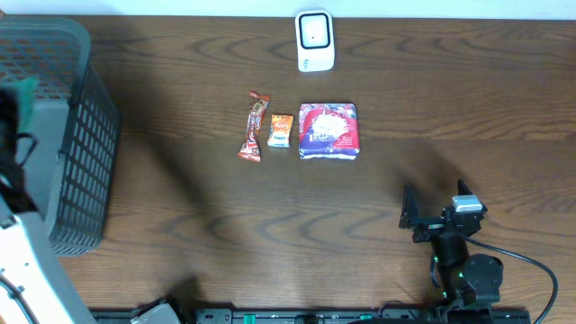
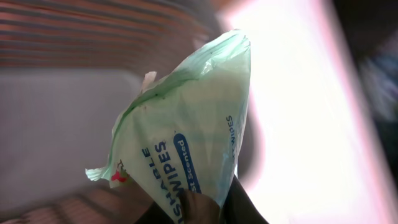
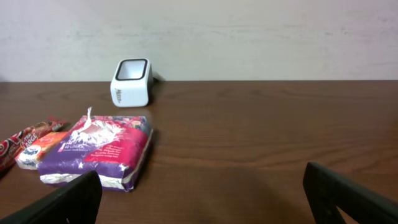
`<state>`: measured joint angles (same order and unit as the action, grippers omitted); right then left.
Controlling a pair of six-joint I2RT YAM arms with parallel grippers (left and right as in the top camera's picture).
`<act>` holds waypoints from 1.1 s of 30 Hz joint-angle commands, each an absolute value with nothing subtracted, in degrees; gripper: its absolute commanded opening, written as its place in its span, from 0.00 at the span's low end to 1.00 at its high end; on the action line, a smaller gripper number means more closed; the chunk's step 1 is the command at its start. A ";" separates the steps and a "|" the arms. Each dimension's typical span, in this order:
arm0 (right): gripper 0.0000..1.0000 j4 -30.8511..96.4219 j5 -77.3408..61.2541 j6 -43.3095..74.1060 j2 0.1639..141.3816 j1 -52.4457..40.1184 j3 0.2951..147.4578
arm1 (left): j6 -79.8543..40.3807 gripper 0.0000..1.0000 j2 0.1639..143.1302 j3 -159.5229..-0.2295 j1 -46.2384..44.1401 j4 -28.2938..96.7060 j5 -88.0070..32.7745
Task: Scan the item barcode
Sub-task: 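Carry the green wipes pack to the scanner and set it left of the candy bar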
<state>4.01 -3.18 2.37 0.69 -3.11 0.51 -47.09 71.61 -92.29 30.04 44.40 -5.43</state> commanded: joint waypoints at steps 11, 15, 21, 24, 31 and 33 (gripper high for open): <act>0.99 4.12 -3.36 2.94 0.38 -2.98 0.36 | -18.72 0.08 81.45 -92.05 -2.76 38.04 -14.96; 0.99 4.12 -3.36 2.94 0.38 -2.98 0.36 | -9.10 0.08 88.82 -92.05 -8.60 38.35 -10.07; 0.99 4.12 -3.36 2.94 0.38 -2.98 0.36 | -7.03 0.07 101.08 -92.05 -12.25 42.50 17.69; 0.99 4.12 -3.36 2.94 0.38 -2.98 0.36 | -7.09 0.07 105.65 -92.05 -12.25 45.12 16.97; 0.99 4.12 -3.36 2.94 0.38 -2.98 0.36 | -7.03 0.07 113.40 -92.01 -12.25 47.94 5.28; 0.99 4.12 -3.36 2.94 0.38 -2.98 0.36 | -7.03 0.07 115.35 -92.01 -12.25 47.92 2.81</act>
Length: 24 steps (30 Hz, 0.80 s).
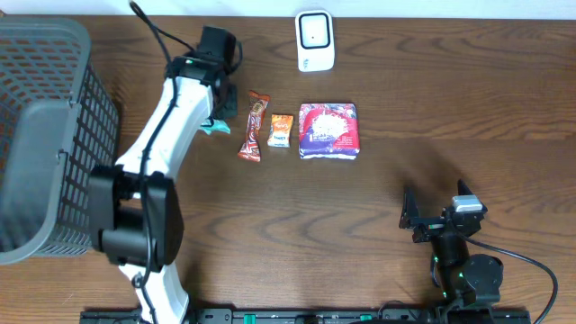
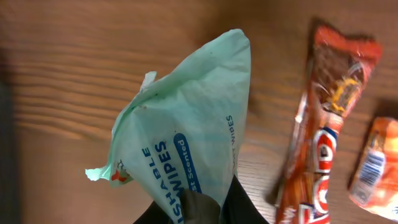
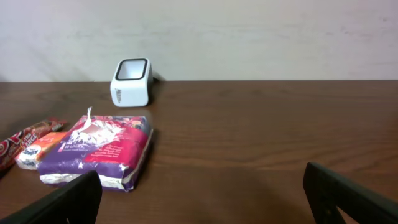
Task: Scan the item barcode
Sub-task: 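Carry the green wipes pack to the scanner and set it left of the candy bar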
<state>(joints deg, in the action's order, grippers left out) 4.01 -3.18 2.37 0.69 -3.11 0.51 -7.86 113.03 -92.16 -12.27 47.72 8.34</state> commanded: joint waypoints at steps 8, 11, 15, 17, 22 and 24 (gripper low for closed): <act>0.99 4.12 -3.36 2.94 0.38 -2.98 0.36 | -4.51 0.08 119.50 -91.18 -12.32 47.97 -7.79; 0.99 4.12 -3.36 2.94 0.38 -2.98 0.36 | -4.51 0.08 119.52 -90.78 -12.36 47.94 -10.76; 0.99 4.12 -3.36 2.94 0.38 -2.98 0.36 | -4.49 0.12 119.52 -90.78 -12.36 47.90 -14.39; 0.99 4.12 -3.36 2.94 0.38 -2.98 0.36 | -4.49 0.12 119.52 -90.78 -12.36 47.94 -14.37; 0.99 4.12 -3.36 2.94 0.38 -2.98 0.36 | -0.64 0.24 119.48 -90.80 -12.29 47.66 -10.72; 0.99 4.12 -3.36 2.94 0.38 -2.98 0.36 | -0.69 0.24 119.46 -90.87 -12.23 47.57 -4.84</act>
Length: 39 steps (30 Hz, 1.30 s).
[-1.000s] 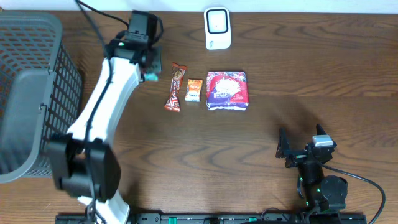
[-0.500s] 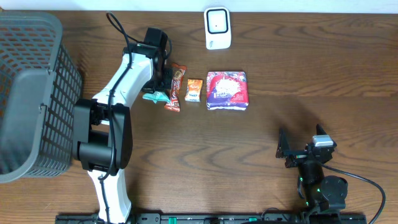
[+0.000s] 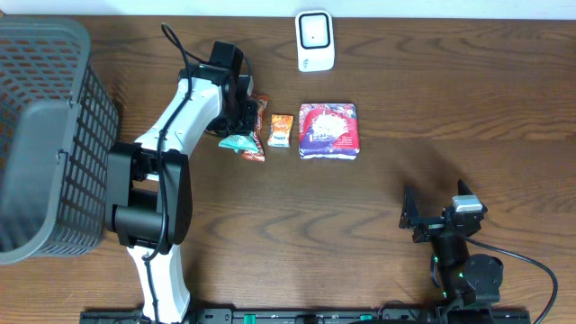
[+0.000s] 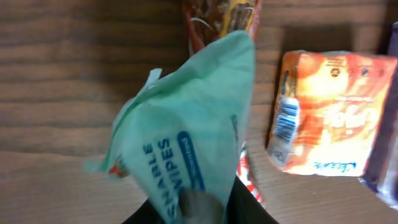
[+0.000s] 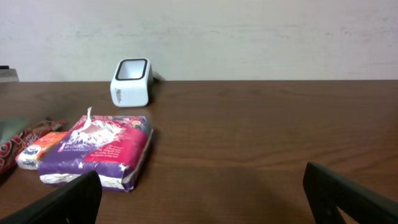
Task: Scan the item barcode
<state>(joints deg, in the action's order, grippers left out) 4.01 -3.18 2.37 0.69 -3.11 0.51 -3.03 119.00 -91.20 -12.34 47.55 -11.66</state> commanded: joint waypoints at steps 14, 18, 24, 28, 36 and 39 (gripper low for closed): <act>0.99 4.12 -3.36 2.94 0.38 -2.98 0.36 | -3.03 0.71 115.09 -92.64 -12.29 47.97 -4.05; 0.99 4.12 -3.36 2.94 0.38 -2.98 0.36 | -3.31 0.98 107.48 -93.27 -12.14 47.42 -3.99; 0.99 4.12 -3.36 2.94 0.38 -2.98 0.36 | -6.11 0.98 94.72 -93.27 -8.73 46.87 -3.79; 0.99 4.12 -3.36 2.94 0.38 -2.98 0.36 | -9.17 0.98 87.20 -93.25 -4.27 46.85 -3.81; 0.99 4.12 -3.36 2.94 0.38 -2.98 0.36 | -9.30 0.98 81.25 -93.25 -1.04 47.07 -3.79; 0.99 4.12 -3.36 2.94 0.38 -2.98 0.36 | -9.32 0.98 81.78 -93.25 -1.02 46.61 -1.85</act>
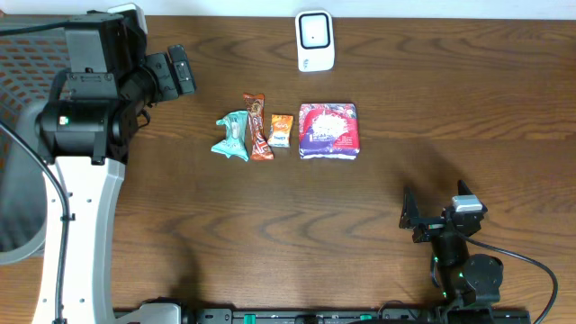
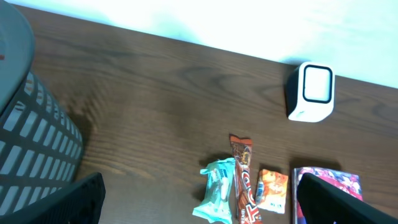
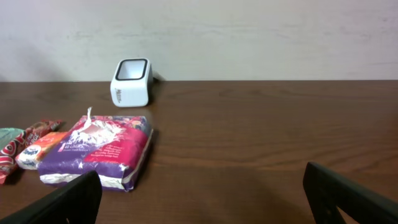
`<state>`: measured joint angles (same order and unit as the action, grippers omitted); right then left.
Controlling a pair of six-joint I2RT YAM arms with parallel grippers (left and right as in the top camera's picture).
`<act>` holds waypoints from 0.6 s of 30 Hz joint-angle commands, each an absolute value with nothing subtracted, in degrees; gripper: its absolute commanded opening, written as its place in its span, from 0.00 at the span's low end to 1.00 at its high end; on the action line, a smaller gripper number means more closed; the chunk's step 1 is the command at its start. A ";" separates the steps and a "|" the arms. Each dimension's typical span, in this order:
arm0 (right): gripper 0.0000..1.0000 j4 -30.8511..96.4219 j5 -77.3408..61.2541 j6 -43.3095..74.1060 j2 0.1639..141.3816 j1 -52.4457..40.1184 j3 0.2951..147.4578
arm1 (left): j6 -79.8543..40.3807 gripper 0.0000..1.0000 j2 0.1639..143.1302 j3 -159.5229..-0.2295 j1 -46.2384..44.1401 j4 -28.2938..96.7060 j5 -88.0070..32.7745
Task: Scan the item barcode
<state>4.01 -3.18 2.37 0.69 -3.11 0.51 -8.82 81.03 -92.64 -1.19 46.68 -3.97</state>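
A mint-green wipes packet (image 1: 232,135) lies flat on the table, at the left end of a row of items and well short of the white barcode scanner (image 1: 314,40) at the back edge. My left gripper (image 1: 175,76) is open and empty, raised high at the back left. From the left wrist the wipes packet (image 2: 217,193) shows far below, between the fingertips (image 2: 68,202), with the scanner (image 2: 314,90) beyond. My right gripper (image 3: 202,199) rests open and empty at the front right, facing the scanner (image 3: 132,82).
Right of the wipes lie a red candy bar (image 1: 256,126), a small orange packet (image 1: 282,130) and a purple pack (image 1: 328,130). A grey mesh basket (image 1: 36,162) stands at the table's left end, partly under my left arm.
My left gripper was shut on the wipes packet, low beside the candy bar. Now it is open and raised back to the left, and the packet lies on the table left of the candy bar.
My left gripper first held the wipes packet at the basket. Then it held it over the table left of the candy bar, then low against that bar. Now the packet lies in the row and the gripper is open above. The right arm never moved.
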 commanded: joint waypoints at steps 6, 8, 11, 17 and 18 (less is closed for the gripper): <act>0.99 4.12 -3.36 2.94 0.38 -2.98 0.36 | -9.30 0.98 82.63 -93.23 -1.04 46.46 -1.87; 0.99 4.12 -3.36 2.94 0.38 -2.98 0.36 | -9.30 0.98 82.67 -93.23 -1.04 46.46 -1.89; 0.99 4.12 -3.36 2.94 0.38 -2.98 0.36 | -9.30 0.98 82.67 -93.23 -1.04 46.46 -1.89; 0.99 4.12 -3.36 2.94 0.38 -2.98 0.36 | -9.30 0.98 82.67 -93.23 -1.04 46.46 -1.89; 0.99 4.03 -2.87 2.74 0.38 -2.98 0.36 | -9.30 0.98 82.67 -93.23 -1.04 46.46 -1.89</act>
<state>4.01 -3.18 2.37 0.69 -3.11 0.51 -9.04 82.30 -92.64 -1.19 46.48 -2.61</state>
